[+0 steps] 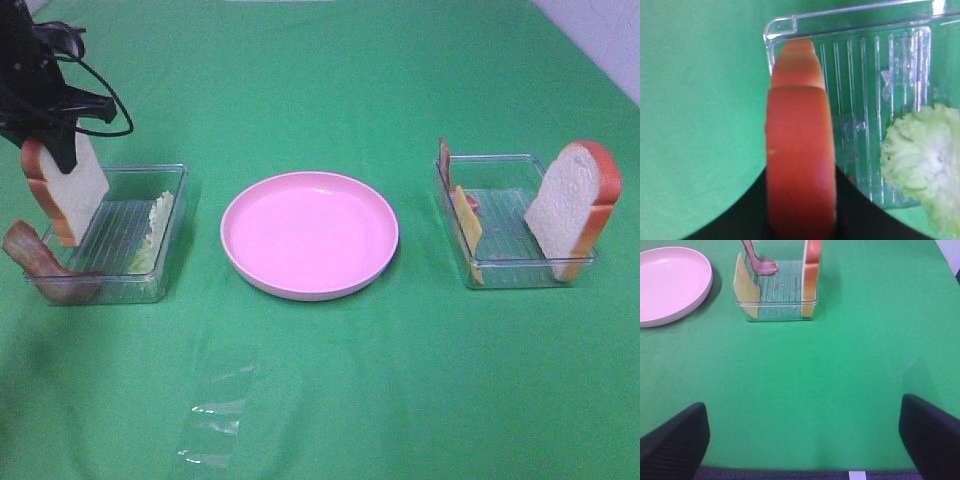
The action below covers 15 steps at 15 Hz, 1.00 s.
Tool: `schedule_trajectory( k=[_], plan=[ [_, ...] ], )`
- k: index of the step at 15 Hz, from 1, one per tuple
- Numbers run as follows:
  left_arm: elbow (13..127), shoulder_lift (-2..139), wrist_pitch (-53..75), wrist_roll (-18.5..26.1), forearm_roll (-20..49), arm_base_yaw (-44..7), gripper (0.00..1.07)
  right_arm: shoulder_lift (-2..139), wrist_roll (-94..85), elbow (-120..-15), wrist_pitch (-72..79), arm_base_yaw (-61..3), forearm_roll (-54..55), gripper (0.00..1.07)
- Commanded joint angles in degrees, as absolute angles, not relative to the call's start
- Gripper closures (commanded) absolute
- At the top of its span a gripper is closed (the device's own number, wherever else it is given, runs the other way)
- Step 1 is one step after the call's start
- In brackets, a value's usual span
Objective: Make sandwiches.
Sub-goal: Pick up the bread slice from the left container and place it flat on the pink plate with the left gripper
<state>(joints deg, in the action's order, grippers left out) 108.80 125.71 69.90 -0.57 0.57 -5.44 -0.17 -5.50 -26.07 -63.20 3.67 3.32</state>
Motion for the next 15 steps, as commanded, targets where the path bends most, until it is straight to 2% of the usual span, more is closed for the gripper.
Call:
schedule_trajectory(
  k=[1, 5, 9, 10, 12, 15],
  plan=[
    [109.0, 120.7, 75.6, -0.6, 1.1, -5.7, 1.07, -1.6, -5.6, -26.0, -62.9, 4.0, 3.5, 0.09],
    [109.0, 112.1, 75.5, -0.6, 2.8, -5.7, 1.07, -1.6, -5.6, -26.0, -62.9, 4.0, 3.5, 0.09],
    [109.0, 107.8, 75.4, 0.3, 11.6, -5.7, 1.07, -1.6, -5.6, -26.0, -62.9, 4.0, 3.5, 0.09],
    [109.0, 108.6, 75.0, 2.9, 17.9, -5.7, 1.07, -1.6, -5.6, -26.0, -62.9, 4.0, 3.5, 0.09],
    [109.0, 109.3, 72.2, 4.5, 23.3, -5.7, 1.07, -1.6, -5.6, -26.0, -62.9, 4.0, 3.5, 0.09],
    [109.0, 112.6, 70.1, 10.4, 37.8, -5.7, 1.07, -1.6, -5.6, -26.0, -62.9, 4.0, 3.5, 0.09]
  ],
)
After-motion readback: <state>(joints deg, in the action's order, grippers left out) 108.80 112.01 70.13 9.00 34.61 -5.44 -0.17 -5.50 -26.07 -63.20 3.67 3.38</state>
